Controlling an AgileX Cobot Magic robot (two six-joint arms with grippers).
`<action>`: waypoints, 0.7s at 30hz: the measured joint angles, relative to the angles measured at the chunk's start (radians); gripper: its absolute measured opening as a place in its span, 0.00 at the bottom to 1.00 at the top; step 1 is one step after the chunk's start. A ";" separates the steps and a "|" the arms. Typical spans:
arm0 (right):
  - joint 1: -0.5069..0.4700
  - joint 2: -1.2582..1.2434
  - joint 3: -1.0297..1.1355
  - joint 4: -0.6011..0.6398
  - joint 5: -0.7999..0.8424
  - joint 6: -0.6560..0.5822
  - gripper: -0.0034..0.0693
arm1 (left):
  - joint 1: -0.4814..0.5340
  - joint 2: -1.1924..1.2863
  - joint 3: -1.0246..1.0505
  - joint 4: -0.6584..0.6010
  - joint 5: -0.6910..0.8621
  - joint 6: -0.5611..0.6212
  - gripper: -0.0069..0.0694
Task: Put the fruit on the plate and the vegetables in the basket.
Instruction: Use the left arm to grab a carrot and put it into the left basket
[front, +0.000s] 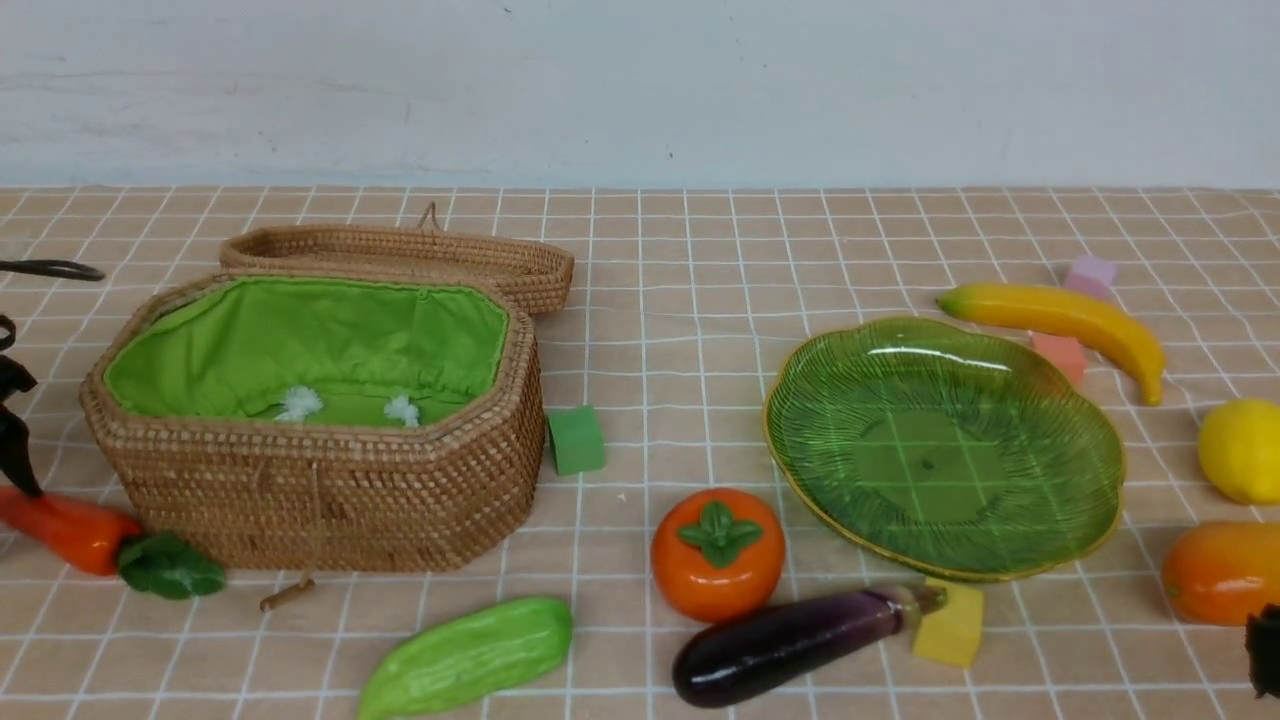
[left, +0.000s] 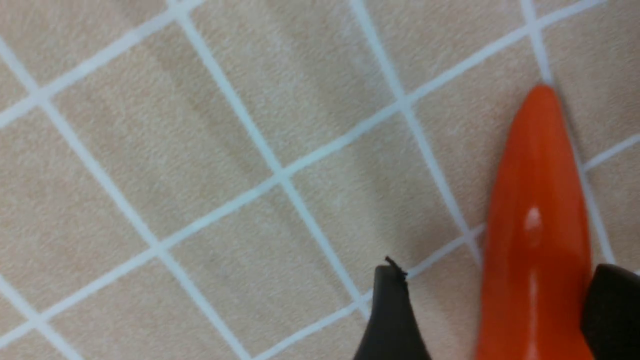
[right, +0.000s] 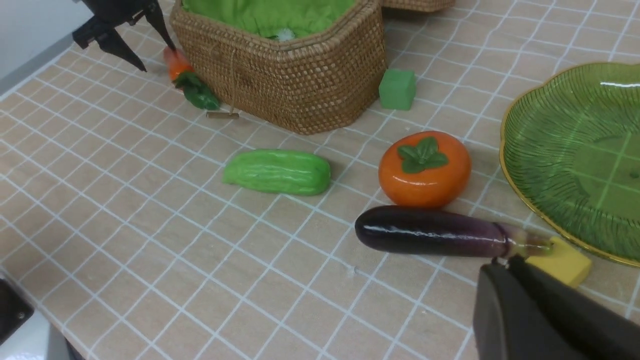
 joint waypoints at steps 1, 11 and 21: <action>0.000 0.000 0.000 0.000 0.000 0.000 0.07 | -0.010 0.005 -0.007 0.001 -0.007 -0.001 0.71; 0.000 0.000 0.001 0.001 0.000 0.000 0.07 | -0.048 0.059 -0.014 0.042 0.000 -0.076 0.70; 0.000 0.000 0.001 0.002 0.000 0.000 0.07 | -0.048 0.063 -0.016 0.143 0.018 -0.150 0.42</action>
